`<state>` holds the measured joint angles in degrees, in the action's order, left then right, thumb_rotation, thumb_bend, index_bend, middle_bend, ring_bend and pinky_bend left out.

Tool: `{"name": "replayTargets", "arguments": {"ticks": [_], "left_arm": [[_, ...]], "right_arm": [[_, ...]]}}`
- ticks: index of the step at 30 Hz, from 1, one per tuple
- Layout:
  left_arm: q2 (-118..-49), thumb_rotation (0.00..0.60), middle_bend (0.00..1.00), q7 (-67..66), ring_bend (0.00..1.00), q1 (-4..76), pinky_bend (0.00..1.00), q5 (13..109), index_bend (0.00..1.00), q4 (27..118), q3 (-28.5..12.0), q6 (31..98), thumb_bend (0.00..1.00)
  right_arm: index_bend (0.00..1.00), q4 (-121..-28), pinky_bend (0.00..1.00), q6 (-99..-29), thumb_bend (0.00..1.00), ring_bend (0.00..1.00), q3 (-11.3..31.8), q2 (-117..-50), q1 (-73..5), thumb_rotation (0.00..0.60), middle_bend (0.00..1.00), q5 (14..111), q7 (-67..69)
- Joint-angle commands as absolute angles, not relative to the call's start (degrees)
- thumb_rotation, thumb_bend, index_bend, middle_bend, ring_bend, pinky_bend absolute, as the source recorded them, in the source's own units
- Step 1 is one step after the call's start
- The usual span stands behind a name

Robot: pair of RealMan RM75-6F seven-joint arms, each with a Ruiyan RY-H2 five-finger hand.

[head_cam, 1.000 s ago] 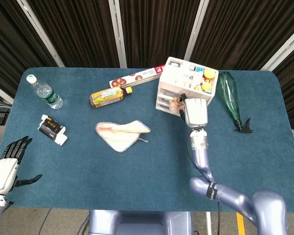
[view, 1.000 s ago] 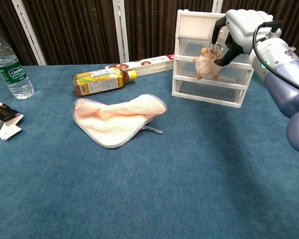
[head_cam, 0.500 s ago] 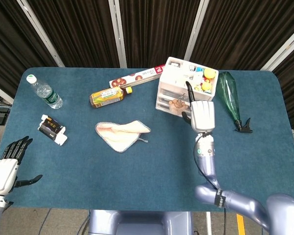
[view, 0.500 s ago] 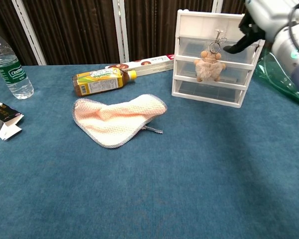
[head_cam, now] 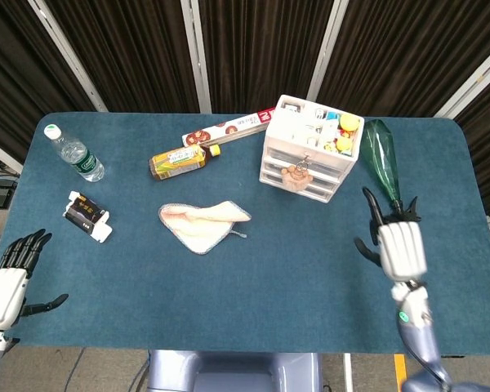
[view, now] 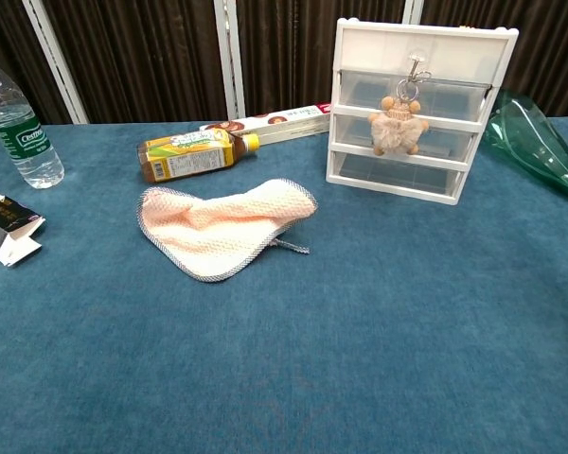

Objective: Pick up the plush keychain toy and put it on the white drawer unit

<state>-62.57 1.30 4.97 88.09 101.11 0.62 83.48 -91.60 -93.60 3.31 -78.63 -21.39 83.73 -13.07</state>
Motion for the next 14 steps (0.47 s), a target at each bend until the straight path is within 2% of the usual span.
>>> {"name": "replayTargets", "arguments": {"ticks": [1, 5, 6, 8, 14], "left_arm": [[-62.9, 0.6, 0.0, 0.5, 0.0, 4.6, 0.0, 88.6, 0.0, 100.9, 0.8, 84.2, 0.1], [-63.5, 0.6, 0.0, -1.3, 0.0, 4.0, 0.0, 88.6, 0.0, 100.1, 0.8, 85.1, 0.1], [-63.7, 0.6, 0.0, -1.5, 0.0, 3.9, 0.0, 88.5, 0.0, 99.9, 0.7, 85.3, 0.1], [-63.9, 0.6, 0.0, -2.0, 0.0, 3.8, 0.0, 88.5, 0.0, 99.6, 0.6, 85.6, 0.1], [-64.3, 0.6, 0.0, -2.3, 0.0, 3.7, 0.0, 88.8, 0.0, 99.1, 0.5, 86.0, 0.1]], "right_arm": [[0.0, -93.9, 0.22, -95.4, 0.11, 0.25, -1.9, -73.3, -16.8, 0.6, 0.4, 87.6, -9.5], [0.0, -94.9, 0.09, -96.4, 0.09, 0.04, -6.1, -69.1, -12.4, 0.6, 0.21, 89.1, -7.0], [0.0, -95.1, 0.07, -96.6, 0.09, 0.02, -6.6, -68.4, -11.8, 0.6, 0.18, 89.6, -6.5], [0.0, -94.9, 0.03, -96.6, 0.08, 0.0, -6.7, -67.7, -11.1, 0.6, 0.11, 90.2, -5.9], [0.0, -92.4, 0.0, -94.7, 0.06, 0.0, -7.0, -67.9, -9.2, 0.6, 0.02, 89.6, -5.2]]}}
